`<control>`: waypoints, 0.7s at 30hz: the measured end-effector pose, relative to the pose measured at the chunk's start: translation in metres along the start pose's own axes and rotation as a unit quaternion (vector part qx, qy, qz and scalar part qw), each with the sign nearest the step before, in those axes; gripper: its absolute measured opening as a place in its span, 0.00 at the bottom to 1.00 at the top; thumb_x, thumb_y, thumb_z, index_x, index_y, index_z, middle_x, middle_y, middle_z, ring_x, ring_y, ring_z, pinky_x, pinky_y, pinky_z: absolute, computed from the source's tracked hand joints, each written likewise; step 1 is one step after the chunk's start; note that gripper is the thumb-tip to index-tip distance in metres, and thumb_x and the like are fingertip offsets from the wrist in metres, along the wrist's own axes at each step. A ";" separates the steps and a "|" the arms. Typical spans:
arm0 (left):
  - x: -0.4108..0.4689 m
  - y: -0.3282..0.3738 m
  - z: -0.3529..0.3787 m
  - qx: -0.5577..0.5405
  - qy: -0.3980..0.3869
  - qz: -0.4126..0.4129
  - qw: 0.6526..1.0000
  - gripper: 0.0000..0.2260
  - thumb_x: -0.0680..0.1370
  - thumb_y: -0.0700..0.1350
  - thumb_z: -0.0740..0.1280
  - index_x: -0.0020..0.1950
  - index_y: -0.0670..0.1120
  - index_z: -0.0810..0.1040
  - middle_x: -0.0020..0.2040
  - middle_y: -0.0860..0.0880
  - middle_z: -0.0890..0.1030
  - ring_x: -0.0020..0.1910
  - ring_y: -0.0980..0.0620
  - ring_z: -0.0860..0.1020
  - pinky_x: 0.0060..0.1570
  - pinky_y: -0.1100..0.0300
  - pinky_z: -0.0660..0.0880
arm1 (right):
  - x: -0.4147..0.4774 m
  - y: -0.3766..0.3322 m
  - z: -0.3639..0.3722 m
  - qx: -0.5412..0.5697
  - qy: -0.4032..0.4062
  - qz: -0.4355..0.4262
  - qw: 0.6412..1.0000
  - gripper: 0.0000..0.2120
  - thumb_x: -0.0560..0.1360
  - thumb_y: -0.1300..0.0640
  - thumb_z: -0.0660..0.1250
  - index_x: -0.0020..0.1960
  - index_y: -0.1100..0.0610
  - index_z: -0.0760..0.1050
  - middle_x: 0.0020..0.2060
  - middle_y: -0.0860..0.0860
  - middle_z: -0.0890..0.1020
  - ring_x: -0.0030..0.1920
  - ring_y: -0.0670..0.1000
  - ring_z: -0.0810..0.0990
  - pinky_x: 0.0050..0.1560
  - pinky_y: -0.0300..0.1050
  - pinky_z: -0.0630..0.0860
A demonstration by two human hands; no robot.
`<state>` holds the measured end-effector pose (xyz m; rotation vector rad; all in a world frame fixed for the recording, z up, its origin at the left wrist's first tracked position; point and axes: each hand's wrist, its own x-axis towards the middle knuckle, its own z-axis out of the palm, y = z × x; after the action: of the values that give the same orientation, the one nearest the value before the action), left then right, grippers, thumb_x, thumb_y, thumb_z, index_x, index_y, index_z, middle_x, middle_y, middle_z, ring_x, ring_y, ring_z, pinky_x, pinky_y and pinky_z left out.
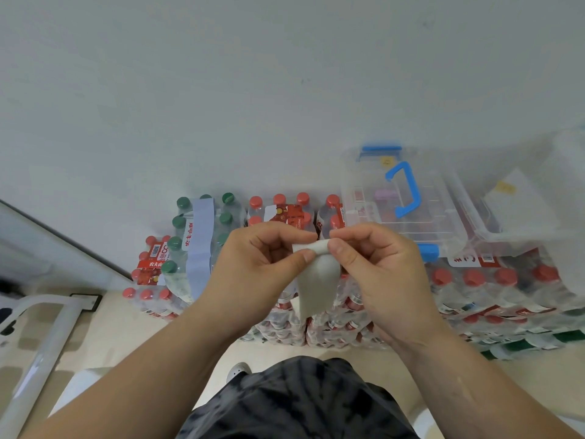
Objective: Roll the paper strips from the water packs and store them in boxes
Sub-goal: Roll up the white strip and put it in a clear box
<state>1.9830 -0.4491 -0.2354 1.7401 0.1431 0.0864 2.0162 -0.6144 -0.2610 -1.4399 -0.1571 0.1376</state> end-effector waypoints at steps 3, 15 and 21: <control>0.001 0.001 -0.001 -0.039 -0.013 -0.021 0.999 0.09 0.74 0.34 0.73 0.49 0.47 0.85 0.43 0.37 0.84 0.40 0.46 0.84 0.40 0.58 0.81 | 0.000 -0.001 -0.001 0.020 0.008 -0.001 1.000 0.04 0.69 0.54 0.73 0.42 0.47 0.86 0.40 0.48 0.87 0.41 0.47 0.85 0.44 0.40 0.82; -0.001 0.005 0.000 -0.033 -0.016 -0.006 0.999 0.10 0.75 0.31 0.70 0.51 0.43 0.85 0.43 0.49 0.87 0.43 0.56 0.84 0.42 0.66 0.79 | -0.003 -0.004 -0.002 0.010 0.002 -0.023 1.000 0.08 0.69 0.57 0.74 0.47 0.51 0.83 0.40 0.47 0.87 0.42 0.45 0.86 0.44 0.36 0.80; -0.004 0.008 0.002 -0.012 -0.016 0.000 1.000 0.11 0.76 0.32 0.70 0.51 0.46 0.84 0.46 0.50 0.87 0.47 0.54 0.85 0.48 0.62 0.81 | -0.005 -0.002 -0.003 -0.020 0.014 -0.053 0.998 0.06 0.68 0.56 0.75 0.44 0.48 0.85 0.41 0.48 0.87 0.43 0.49 0.86 0.46 0.41 0.82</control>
<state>1.9799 -0.4532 -0.2279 1.7177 0.1177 0.0603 2.0121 -0.6185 -0.2597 -1.4691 -0.2132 0.0273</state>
